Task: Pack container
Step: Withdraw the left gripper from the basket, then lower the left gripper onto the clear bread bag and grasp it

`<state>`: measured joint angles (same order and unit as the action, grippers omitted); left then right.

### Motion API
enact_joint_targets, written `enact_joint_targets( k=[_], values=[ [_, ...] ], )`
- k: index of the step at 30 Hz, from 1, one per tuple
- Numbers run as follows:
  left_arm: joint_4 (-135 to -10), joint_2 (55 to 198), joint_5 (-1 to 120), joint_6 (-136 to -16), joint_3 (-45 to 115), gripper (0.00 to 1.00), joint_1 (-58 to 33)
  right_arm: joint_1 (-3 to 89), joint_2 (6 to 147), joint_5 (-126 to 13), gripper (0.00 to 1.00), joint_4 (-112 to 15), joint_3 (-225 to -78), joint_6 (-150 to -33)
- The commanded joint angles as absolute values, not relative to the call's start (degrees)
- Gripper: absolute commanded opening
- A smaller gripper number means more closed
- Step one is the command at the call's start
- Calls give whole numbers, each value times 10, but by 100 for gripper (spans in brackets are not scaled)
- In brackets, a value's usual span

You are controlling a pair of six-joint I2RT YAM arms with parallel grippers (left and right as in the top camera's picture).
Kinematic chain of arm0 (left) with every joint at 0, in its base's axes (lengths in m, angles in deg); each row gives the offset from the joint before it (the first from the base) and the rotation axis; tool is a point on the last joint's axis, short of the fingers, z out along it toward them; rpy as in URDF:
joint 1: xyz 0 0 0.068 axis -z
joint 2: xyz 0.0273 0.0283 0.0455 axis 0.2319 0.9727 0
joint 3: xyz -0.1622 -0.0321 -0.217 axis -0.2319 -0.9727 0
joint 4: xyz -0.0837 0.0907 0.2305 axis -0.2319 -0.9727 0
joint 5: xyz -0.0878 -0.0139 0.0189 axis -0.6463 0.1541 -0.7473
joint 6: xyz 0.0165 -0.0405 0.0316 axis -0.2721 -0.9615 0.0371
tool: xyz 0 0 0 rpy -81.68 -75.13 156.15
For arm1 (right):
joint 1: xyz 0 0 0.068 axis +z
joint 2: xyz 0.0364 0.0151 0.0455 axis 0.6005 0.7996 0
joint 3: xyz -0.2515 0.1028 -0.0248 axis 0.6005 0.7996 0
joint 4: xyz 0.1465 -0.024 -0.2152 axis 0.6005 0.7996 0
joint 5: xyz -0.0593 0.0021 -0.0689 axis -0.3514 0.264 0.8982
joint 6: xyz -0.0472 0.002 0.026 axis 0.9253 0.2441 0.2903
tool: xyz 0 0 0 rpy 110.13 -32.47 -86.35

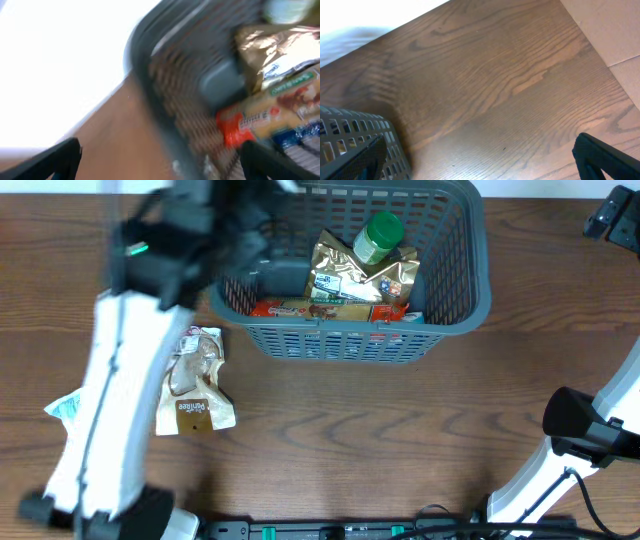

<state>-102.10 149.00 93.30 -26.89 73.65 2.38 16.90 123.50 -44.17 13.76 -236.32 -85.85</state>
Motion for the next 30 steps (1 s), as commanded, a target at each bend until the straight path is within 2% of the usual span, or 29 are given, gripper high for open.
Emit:
enact_joint_targets(
  k=[1, 5, 10, 16, 21, 30],
  values=[
    [-1079, 1435, 969, -478, 746, 98, -37, 165, 1238, -443, 99, 140, -2362, -849],
    [-1182, 1416, 944, -619, 738, 98, -124, 165, 1238, -443, 99, 140, -2362, -845],
    [-1207, 1417, 919, -600, 651, 98, -178, 165, 1238, -442, 99, 140, -2362, -841],
    [-1075, 1418, 837, -513, 442, 98, -195, 165, 1238, -443, 99, 140, -2362, -837],
    [-953, 1418, 821, -469, 289, 98, -195, 165, 1238, -443, 99, 140, -2362, -837],
    [-828, 1422, 799, -426, 141, 98, -195, 166, 1238, -444, 99, 140, -2362, -837]
  ],
)
